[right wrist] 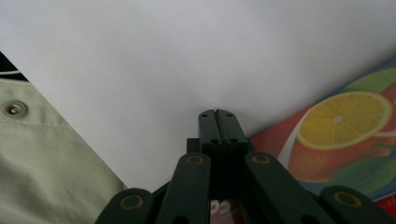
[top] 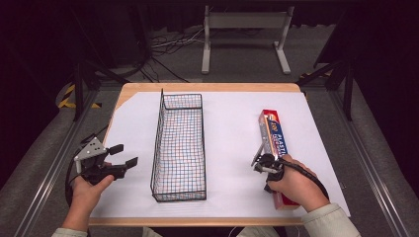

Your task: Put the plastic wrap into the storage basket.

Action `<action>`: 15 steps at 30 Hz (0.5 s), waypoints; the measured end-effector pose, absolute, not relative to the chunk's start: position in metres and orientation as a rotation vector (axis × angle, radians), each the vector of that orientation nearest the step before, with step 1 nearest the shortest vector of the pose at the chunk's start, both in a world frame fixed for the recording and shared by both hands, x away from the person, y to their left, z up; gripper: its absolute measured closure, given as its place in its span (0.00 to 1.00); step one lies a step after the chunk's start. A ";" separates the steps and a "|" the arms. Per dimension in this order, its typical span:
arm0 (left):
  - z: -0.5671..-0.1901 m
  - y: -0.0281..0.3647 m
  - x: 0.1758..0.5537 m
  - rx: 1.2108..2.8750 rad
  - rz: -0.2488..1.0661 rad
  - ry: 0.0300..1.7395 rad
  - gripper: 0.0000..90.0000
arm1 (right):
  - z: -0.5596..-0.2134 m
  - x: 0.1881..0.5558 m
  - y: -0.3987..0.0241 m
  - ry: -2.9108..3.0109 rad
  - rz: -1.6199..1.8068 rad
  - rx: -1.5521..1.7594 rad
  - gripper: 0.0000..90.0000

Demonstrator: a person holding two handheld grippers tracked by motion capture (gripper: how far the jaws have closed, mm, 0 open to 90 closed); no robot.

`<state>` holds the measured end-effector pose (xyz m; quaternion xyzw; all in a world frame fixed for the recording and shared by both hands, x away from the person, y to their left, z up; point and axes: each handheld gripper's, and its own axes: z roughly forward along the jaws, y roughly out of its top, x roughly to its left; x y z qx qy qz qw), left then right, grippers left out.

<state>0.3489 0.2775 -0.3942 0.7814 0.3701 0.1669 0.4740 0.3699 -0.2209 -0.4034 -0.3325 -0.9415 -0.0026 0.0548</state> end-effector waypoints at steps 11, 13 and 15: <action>-0.395 0.275 0.349 1.918 0.406 0.903 0.28 | -0.401 0.367 -0.255 -2.864 0.123 -1.169 1.00; -0.395 0.275 0.350 1.917 0.403 0.906 0.28 | -0.399 0.366 -0.259 -2.859 0.112 -1.198 1.00; -0.395 0.275 0.350 1.917 0.403 0.906 0.28 | -0.399 0.366 -0.261 -2.859 0.105 -1.200 1.00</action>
